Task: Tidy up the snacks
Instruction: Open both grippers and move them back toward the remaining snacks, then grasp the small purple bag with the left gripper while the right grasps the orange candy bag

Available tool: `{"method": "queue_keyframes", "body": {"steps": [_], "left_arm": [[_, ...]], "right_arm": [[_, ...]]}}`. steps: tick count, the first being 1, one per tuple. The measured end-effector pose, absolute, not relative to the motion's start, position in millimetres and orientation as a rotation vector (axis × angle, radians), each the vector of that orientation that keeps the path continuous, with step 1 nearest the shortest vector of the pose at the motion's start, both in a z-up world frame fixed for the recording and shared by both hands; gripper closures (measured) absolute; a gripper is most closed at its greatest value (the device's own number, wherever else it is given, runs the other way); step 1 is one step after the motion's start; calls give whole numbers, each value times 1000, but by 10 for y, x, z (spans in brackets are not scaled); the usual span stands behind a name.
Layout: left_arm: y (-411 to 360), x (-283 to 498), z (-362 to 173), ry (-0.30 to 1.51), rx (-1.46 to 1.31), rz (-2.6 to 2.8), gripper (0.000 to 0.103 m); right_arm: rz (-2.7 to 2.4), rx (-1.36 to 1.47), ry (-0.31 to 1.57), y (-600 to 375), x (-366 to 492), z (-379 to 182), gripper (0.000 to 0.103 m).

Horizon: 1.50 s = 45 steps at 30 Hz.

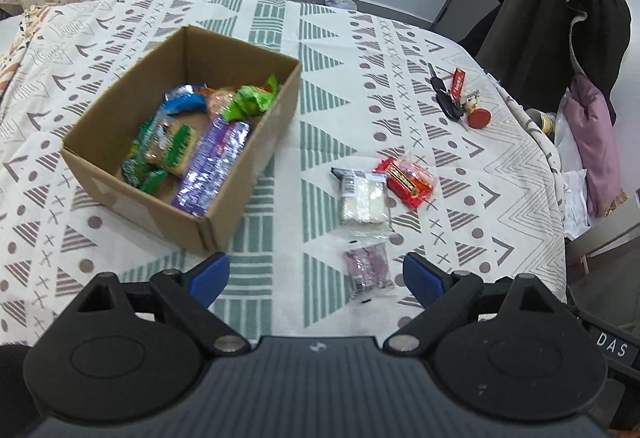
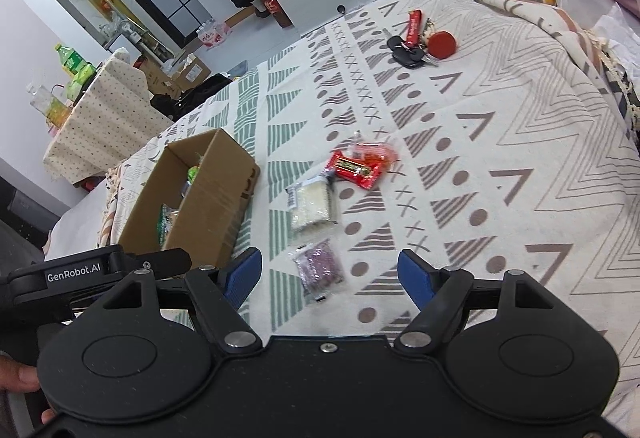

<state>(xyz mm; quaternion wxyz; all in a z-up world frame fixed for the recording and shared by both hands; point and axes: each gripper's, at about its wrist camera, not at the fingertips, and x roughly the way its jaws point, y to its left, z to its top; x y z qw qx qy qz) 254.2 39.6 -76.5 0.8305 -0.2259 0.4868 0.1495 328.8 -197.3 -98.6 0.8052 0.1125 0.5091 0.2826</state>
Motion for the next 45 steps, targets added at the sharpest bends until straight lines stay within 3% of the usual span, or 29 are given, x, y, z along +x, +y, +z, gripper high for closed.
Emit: {"method": "queue_keyframes", "body": {"steps": [11,19,24,28,34,35,36,45], "left_arm": [[188,2722,-1010,1045,-525,318,14],[109,2967,-1297,1092,-551,315,23],[99,3110,-1523,1140,-577,315,34],[87,3217,-1709,1183,-591,311,35],[106,3322,-1942,1224,-604,328,52],[108,3335,-1933,1217,-590,334,65],[112,3353,-1933,1223,-579,339,69],[322,3351,-1898,1256,-564,328,72]], "right_arm": [[627,210,1094,-2093,3496,-1095,30],[637,187,1117,-2075,3733,-1218,33],[647,162,1144,-2008,3872,-1338,36],[654,137,1169,-1942,3970,-1430,37],[662,99,1191,-1836,4112,-1533,38],[664,94,1195,-1815,4140,-1553,38],[665,86,1196,-1788,4174,-1572,38],[684,70,1184,-1496,4428,-1659,39]]}}
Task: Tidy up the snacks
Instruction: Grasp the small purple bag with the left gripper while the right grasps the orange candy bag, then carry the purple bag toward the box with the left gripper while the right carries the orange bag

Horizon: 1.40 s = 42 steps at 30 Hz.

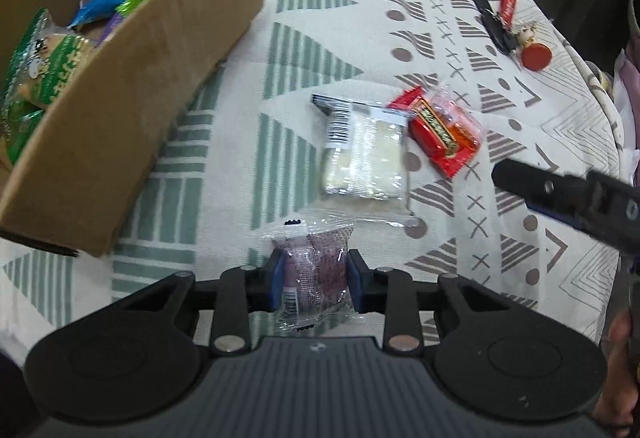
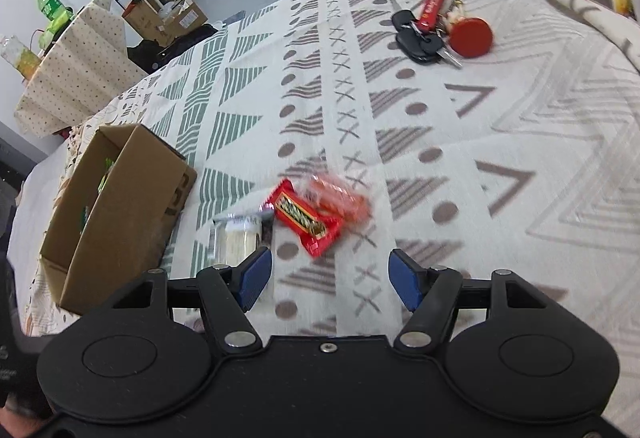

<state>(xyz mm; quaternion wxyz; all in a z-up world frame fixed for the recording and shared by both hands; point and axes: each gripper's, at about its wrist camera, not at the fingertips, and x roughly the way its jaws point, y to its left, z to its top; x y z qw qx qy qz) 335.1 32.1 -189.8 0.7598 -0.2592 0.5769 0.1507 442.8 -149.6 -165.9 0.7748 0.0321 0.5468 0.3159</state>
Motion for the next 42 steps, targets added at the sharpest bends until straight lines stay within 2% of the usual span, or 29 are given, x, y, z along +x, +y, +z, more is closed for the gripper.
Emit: {"method": "queue_keyframes", "body": {"steps": [11,18,20,22,25,42], "left_arm": [[586,3299,-1858,1260,-579,378,72],[715,3231,-1858,1253,-588,408,72],[742,3209,-1858,1253,-595,412,72],[756,3191,-1843,1253,-600,415,72],[745,3167,-1810,1251,-601,415,72],[733,2852,-1358,1134,-594,392,73]], "right_arm": [[682,24,1141,-1223,4688,-1651,44],[686,-27,1151,-1044,4847,-1831,52],[666,-62,1193,-1022,4839,-1964,57],[657,-94,1193,-1042,4777,-2014,72],[662,-103,1220,-1095,4704,-1978,81],[674,-20,1198,-1271,4134,-1481,83]]}}
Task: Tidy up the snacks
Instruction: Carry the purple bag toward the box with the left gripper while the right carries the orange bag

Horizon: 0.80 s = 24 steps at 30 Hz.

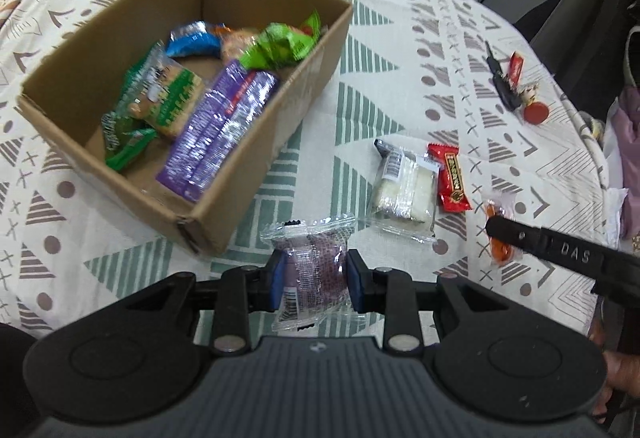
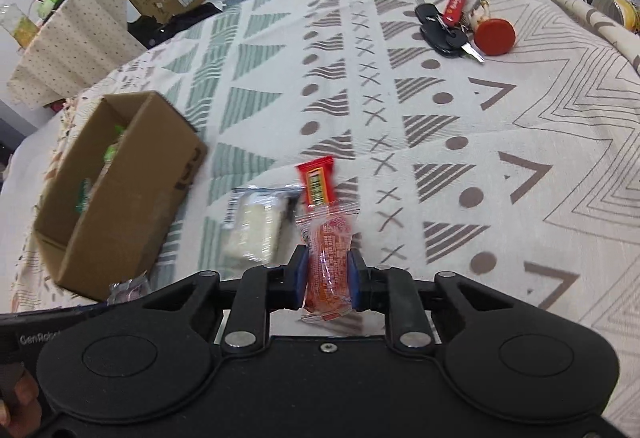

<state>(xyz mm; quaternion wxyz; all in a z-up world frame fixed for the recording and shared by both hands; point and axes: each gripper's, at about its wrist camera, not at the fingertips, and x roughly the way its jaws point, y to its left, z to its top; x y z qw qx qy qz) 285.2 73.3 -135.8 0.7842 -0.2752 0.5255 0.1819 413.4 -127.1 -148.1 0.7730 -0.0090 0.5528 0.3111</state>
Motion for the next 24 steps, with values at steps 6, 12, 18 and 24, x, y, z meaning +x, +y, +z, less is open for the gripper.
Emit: {"method": "queue_keyframes", "body": {"steps": [6,12,18,24], "left_arm": [[766,2716,-1158,1084,-587,384,73],[810,2590,-965,1041,-581,367,73],[914,2497,-804,1006,-579,358,73],[1072,2428,-694,985,-578,350,73]], "right_arm": [[707,-3,1171,-1180,3913,-1253,83],[732,16,1144,-1065,3728,-1065,83],[758,29,1118,-909,3594,-912,83],[776,51,1099,-739,3493,-802,83]]}}
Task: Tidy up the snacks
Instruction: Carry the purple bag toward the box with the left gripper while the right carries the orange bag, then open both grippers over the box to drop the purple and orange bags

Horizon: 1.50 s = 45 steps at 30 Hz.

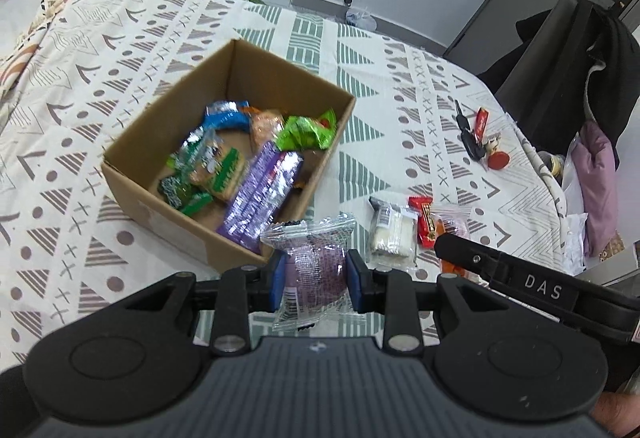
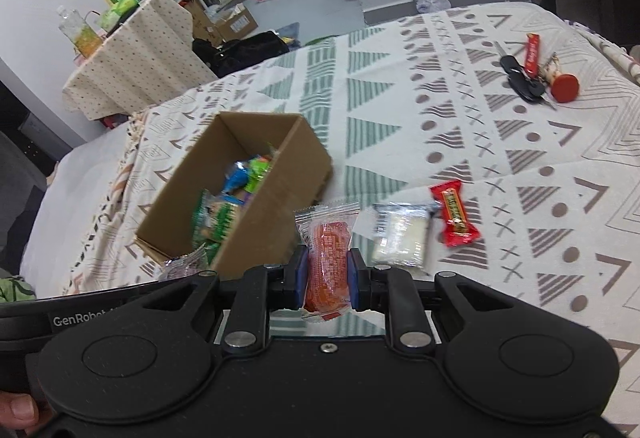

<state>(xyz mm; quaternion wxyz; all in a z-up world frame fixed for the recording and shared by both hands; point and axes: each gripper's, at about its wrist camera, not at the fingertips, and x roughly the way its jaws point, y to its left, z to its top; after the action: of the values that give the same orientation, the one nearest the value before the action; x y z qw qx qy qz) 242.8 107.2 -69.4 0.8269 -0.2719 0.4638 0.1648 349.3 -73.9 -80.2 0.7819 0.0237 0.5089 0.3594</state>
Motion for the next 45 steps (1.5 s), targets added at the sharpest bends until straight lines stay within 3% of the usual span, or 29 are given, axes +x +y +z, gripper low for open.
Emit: {"method": "queue_keyframes", "body": {"steps": [17,40,43,45], "left_arm": [[1785,2377,-501,945,-575,354,73],[2441,2531,-690,992,-622,419,68],[2465,2492,-688,997,-624,428,59],[2469,2466,-681,998,-627,439,47]], "right_arm": [[808,109,1088,-192,3354,-689,83],[866,121,1165,481,3371,-870,82],[900,138,1185,541,3330,-888,72],[898,124,1176,548,3302,-875,64]]}}
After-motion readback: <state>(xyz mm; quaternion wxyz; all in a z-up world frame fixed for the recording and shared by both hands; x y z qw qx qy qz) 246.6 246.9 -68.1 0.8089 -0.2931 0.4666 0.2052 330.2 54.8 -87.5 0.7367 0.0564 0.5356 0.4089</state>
